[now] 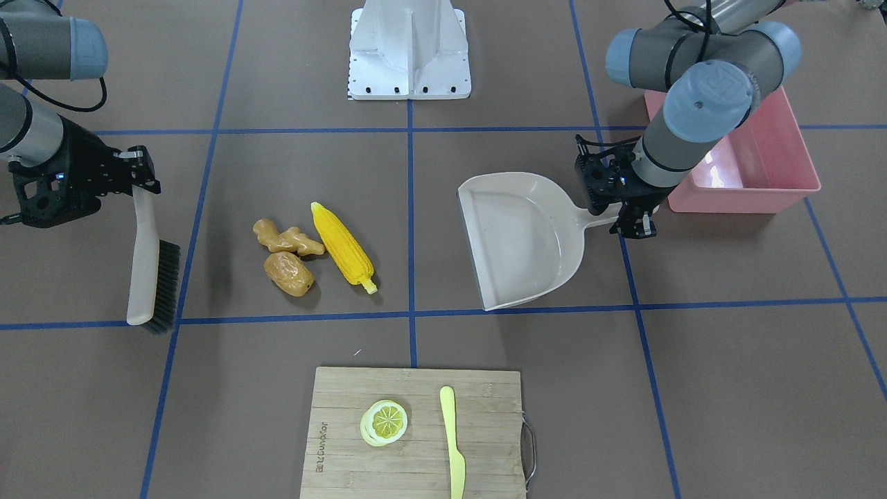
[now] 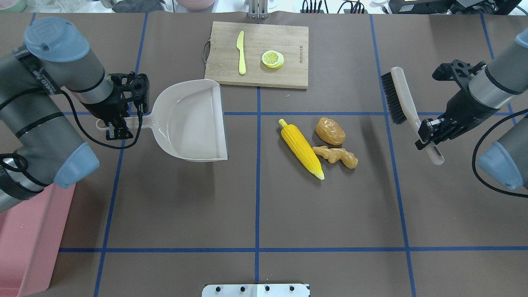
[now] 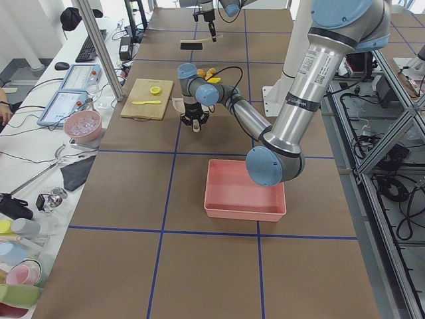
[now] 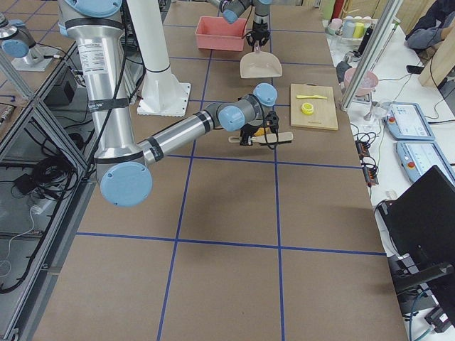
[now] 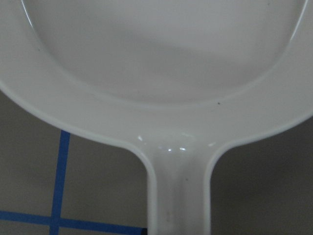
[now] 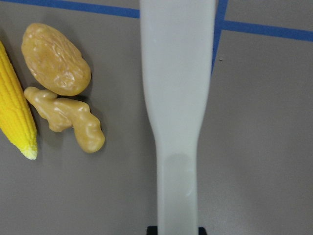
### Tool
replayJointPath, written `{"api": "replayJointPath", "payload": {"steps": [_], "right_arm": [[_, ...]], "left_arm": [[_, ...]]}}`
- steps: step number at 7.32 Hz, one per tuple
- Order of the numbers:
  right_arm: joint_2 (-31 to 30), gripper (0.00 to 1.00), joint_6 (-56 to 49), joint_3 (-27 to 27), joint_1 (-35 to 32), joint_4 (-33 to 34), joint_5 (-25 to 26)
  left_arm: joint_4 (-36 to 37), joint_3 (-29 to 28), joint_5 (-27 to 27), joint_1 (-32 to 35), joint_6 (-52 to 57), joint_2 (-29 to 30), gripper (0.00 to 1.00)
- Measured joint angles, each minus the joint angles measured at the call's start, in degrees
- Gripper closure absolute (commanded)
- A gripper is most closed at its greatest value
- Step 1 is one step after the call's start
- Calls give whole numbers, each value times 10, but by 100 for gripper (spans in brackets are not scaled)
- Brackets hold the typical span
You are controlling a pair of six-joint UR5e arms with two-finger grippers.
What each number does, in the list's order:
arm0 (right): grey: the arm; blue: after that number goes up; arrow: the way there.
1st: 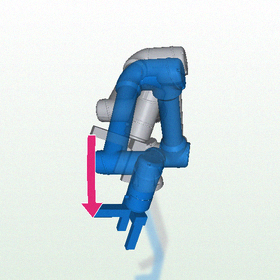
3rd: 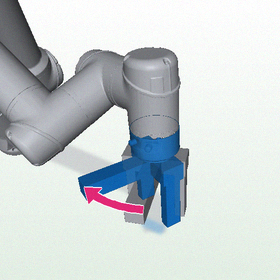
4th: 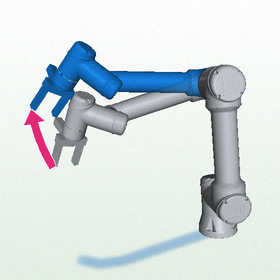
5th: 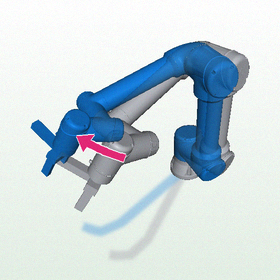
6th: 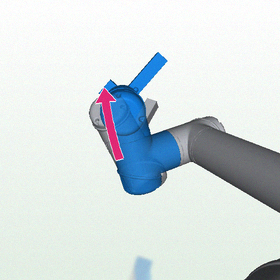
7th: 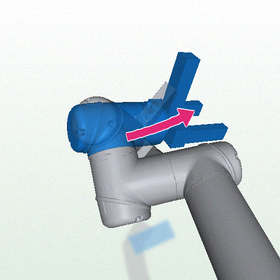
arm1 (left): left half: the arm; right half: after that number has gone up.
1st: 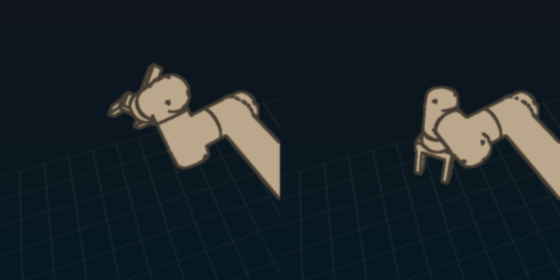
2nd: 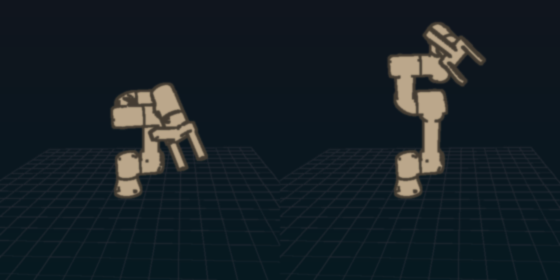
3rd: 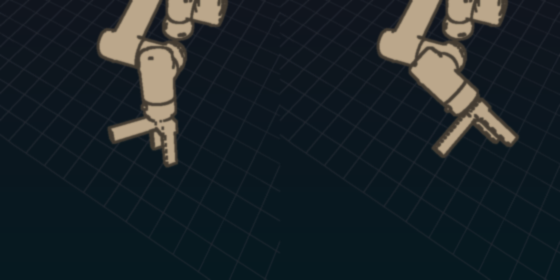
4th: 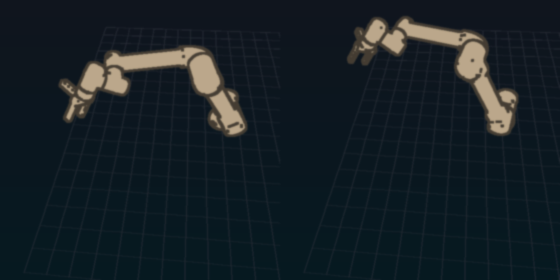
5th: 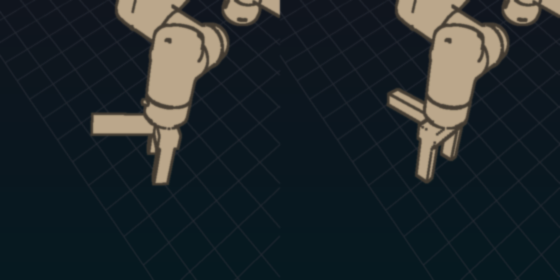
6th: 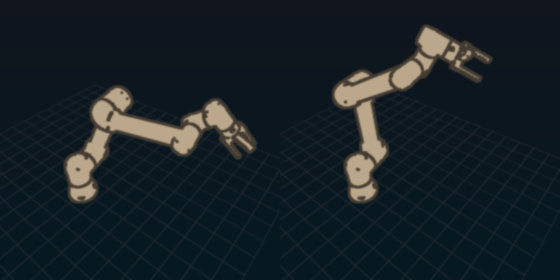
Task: Sweep and dump trash into bin
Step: 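Move the dustpan beside the corn while the right lifts the brush over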
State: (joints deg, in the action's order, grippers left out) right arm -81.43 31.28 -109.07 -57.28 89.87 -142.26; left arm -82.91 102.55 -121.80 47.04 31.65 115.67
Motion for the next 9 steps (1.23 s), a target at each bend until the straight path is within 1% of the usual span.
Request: {"api": "replayJointPath", "payload": {"steps": [2, 4, 5, 7, 9], "right_arm": [[1, 100, 25, -1, -9, -15, -32], [-23, 100, 46, -1, -20, -32, -97], [-40, 100, 49, 8, -22, -68, -119], [-56, 100, 60, 58, -23, -181, -146], [-60, 100, 125, 97, -9, -297, -143]], "left_arm": [[31, -23, 32, -24, -3, 54, 100], [67, -55, 45, -44, -12, 102, 100], [72, -72, 52, -56, -18, 120, 100], [74, -116, 56, -68, -22, 153, 100], [74, -152, 57, -79, -24, 177, 100]]}}
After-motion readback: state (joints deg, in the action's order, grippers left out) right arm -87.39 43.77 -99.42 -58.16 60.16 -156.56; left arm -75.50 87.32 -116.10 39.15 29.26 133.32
